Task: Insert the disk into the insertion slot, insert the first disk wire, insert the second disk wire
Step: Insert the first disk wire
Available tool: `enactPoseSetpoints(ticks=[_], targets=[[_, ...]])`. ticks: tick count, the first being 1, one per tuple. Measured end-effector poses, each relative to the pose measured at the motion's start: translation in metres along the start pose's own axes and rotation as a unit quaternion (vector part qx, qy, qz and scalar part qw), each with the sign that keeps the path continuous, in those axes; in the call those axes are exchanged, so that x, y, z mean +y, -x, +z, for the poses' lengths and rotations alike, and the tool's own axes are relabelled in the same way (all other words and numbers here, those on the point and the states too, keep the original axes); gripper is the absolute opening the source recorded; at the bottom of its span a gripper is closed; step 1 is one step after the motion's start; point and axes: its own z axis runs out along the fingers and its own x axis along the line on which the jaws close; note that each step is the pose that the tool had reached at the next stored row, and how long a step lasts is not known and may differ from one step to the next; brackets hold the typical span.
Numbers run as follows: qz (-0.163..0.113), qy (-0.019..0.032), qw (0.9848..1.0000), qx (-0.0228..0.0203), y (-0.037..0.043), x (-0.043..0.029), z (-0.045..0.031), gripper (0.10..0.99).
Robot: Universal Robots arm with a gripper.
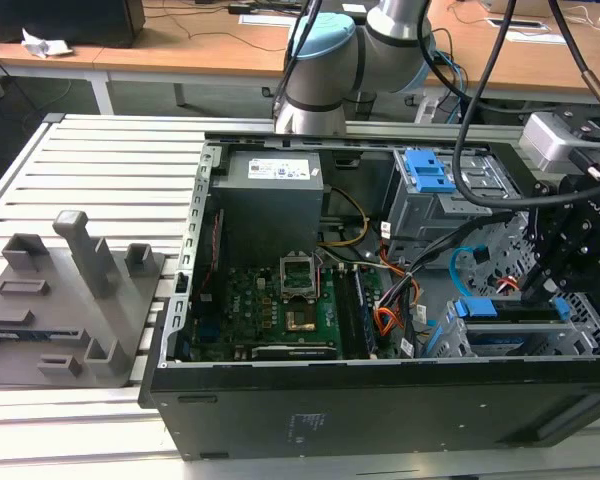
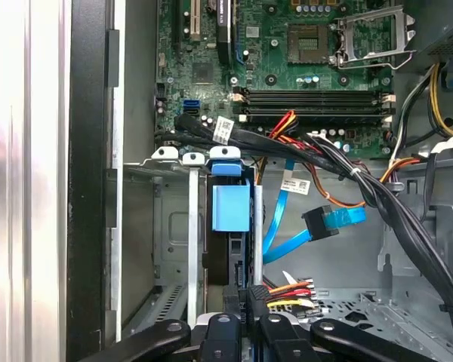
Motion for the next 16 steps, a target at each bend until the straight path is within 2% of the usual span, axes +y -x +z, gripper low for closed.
enactPoseSetpoints(ticks=[1,2,3,10,16], targets=[[0.000,0.0001,1.0000,-0.0045,0.0000,0.0000,0.0000,0.165],[0.000,0.0002,1.0000,-0.0072,0.0000,0.0001,-0.0001,0.165],[0.000,0.0002,1.0000,-0.0078,0.0000,0.0001,-0.0001,0.165],[0.000,0.0002,1.0000,-0.0078,-0.0056,0.0000,0.0008,0.165],[0.000,0.0008,1.0000,-0.0082,-0.0067,-0.0018,0.0067,0.165]])
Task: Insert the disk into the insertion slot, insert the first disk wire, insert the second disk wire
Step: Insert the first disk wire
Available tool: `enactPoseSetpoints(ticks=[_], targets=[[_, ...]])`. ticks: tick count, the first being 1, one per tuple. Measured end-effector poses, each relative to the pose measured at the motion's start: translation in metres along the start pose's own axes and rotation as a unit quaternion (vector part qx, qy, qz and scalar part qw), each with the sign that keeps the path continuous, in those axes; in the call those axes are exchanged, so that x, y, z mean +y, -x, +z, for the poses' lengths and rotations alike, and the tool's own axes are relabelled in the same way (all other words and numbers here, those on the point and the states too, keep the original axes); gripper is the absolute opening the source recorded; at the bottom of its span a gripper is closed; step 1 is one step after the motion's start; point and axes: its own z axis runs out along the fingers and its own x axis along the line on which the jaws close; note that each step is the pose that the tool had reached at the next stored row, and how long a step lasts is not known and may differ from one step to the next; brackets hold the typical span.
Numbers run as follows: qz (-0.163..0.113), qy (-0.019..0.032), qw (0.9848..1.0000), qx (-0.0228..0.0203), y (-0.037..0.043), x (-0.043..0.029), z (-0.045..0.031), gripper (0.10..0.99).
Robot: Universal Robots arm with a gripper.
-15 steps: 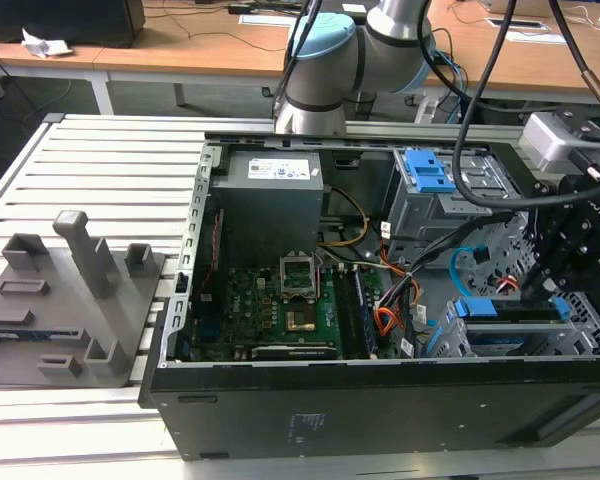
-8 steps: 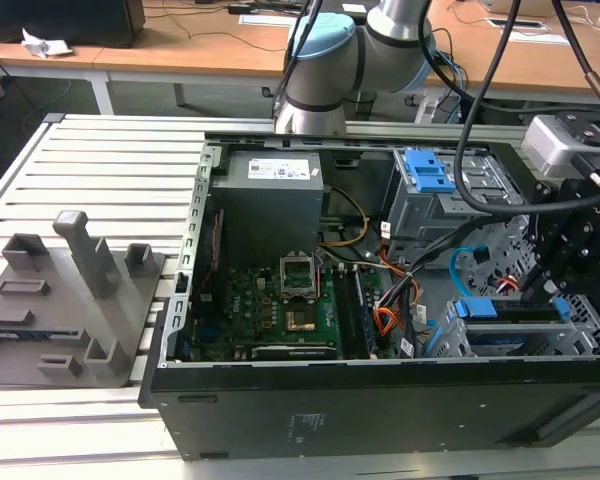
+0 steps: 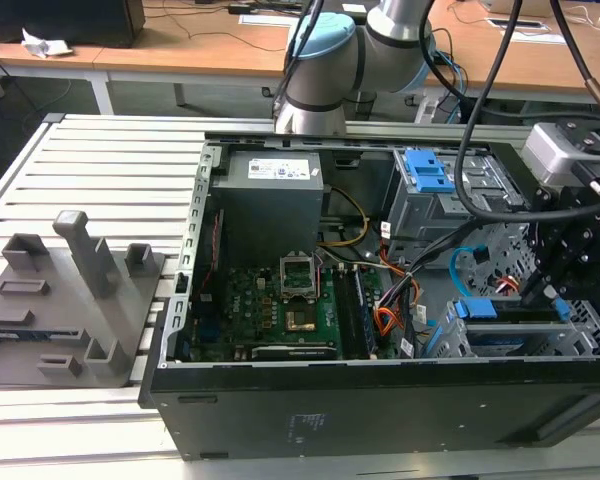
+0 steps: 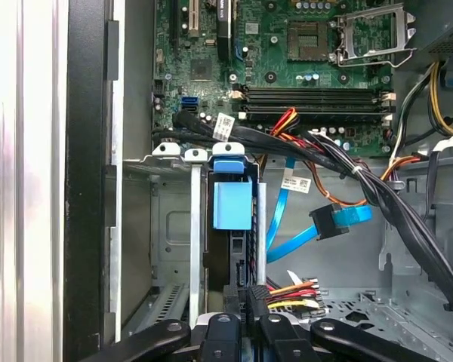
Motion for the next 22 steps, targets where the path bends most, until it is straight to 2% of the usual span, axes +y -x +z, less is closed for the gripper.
enactPoseSetpoints(ticks=[9,10,11,13,16,17,19,20,22], targets=[[0.000,0.0000,1.0000,-0.0004,0.0002,-0.0026,0.0036,0.165],[0.000,0.0001,1.0000,-0.0016,0.0002,-0.0026,0.0050,0.176],[0.000,0.0000,1.0000,-0.0003,0.0001,-0.0025,0.0036,0.239],[0.000,0.0001,1.0000,-0.0004,-0.0001,-0.0023,-0.0034,0.239],[0.000,0.0000,1.0000,0.0000,0.0012,-0.0015,-0.0237,0.239],[0.000,0.0000,1.0000,0.0001,0.0018,-0.0012,-0.0302,0.224],[0.000,0.0000,1.0000,0.0008,0.0024,-0.0008,-0.0388,0.106],[0.000,0.0000,1.0000,0.0011,0.0025,-0.0005,-0.0484,0.106],[0.000,0.0000,1.0000,0.0010,0.0025,-0.0004,-0.0501,0.106]])
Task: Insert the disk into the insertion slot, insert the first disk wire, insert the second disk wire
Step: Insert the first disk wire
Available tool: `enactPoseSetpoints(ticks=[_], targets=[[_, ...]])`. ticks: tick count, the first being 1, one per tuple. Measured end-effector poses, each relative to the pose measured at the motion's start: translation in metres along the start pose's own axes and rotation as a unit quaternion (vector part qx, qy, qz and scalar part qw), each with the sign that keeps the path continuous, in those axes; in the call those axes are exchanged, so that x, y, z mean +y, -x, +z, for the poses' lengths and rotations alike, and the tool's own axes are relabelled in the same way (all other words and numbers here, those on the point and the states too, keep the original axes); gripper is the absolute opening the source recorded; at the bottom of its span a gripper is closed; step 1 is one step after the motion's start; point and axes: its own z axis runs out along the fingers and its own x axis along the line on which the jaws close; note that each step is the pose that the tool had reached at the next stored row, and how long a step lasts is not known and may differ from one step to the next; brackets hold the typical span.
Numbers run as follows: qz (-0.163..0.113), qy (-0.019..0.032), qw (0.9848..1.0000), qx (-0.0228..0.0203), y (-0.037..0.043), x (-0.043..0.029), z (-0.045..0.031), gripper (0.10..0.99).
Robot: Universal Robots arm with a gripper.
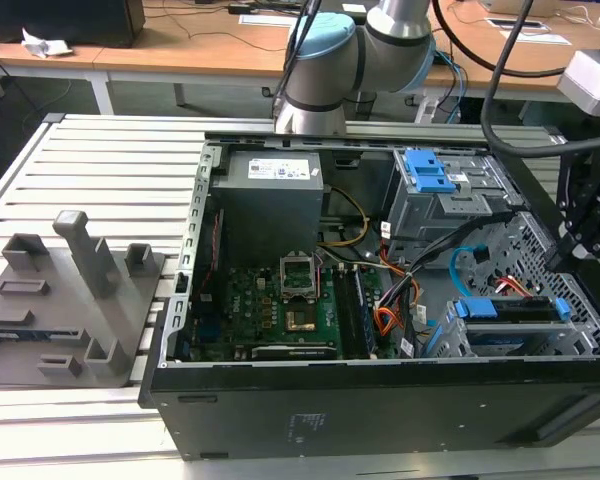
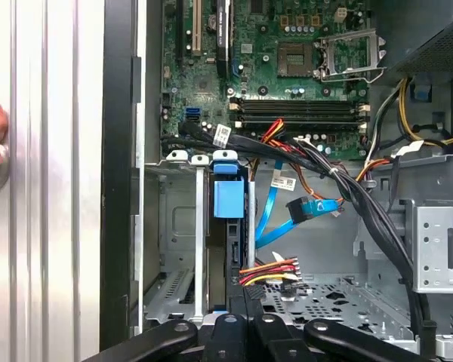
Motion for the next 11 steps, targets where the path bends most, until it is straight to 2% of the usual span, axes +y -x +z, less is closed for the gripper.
enactPoseSetpoints(ticks=[3,6,9,11], targets=[[0.000,0.0000,1.0000,0.0001,0.0000,0.0020,-0.0003,0.106],[0.000,0.0000,1.0000,0.0002,-0.0002,0.0126,0.0001,0.106],[0.000,0.0000,1.0000,0.0002,-0.0002,0.0172,0.0002,0.106],[0.000,0.0000,1.0000,0.0002,-0.0003,0.0250,0.0006,0.106]])
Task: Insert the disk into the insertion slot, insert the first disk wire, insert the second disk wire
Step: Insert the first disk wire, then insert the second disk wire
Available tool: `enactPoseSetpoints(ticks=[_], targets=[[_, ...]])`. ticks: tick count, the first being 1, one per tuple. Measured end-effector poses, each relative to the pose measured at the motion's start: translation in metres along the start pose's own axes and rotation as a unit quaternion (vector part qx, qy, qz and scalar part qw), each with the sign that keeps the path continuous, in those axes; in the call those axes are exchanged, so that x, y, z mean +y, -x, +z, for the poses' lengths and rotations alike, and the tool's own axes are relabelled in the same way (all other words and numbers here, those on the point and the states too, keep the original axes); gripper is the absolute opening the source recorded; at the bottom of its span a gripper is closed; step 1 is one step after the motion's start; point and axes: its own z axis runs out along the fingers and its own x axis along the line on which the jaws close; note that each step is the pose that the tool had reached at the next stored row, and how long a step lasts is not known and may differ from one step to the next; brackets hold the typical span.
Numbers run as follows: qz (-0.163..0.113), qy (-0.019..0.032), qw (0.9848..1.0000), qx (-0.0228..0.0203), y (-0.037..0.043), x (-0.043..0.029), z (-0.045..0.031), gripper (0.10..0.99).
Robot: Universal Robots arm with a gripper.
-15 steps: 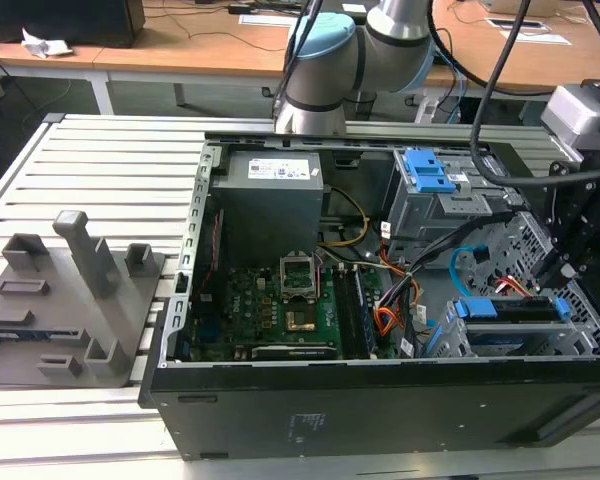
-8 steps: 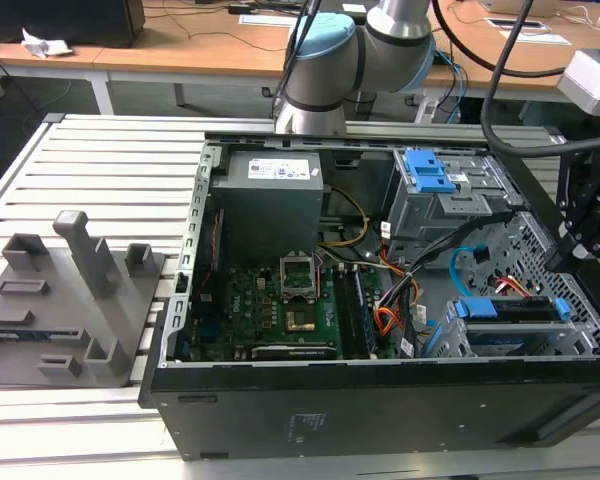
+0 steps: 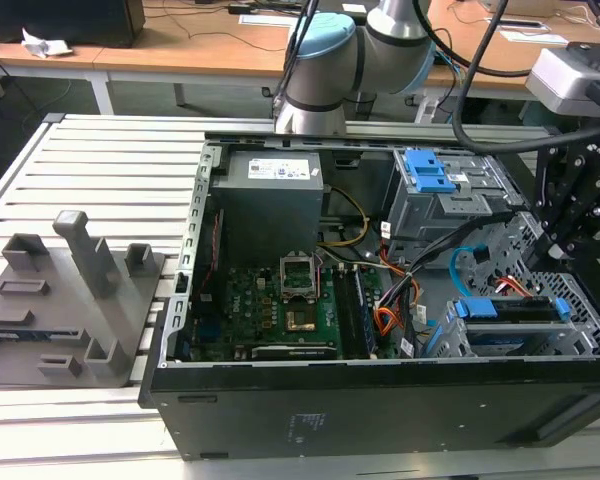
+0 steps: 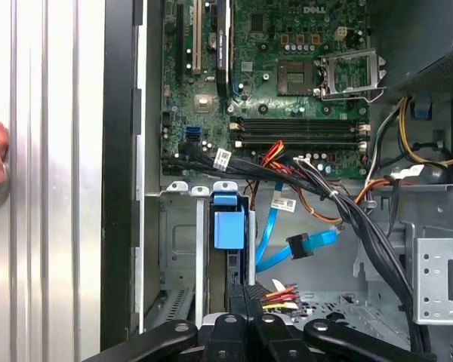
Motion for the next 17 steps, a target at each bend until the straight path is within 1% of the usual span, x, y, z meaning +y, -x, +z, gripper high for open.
enactPoseSetpoints(ticks=[2,4,17], targets=[[0.000,0.0000,1.0000,0.0000,-0.0001,0.0034,0.0001,0.106],[0.000,0.0000,1.0000,0.0000,-0.0001,0.0089,0.0004,0.106],[0.000,0.0000,1.0000,0.0000,-0.0001,0.0097,0.0004,0.106]])
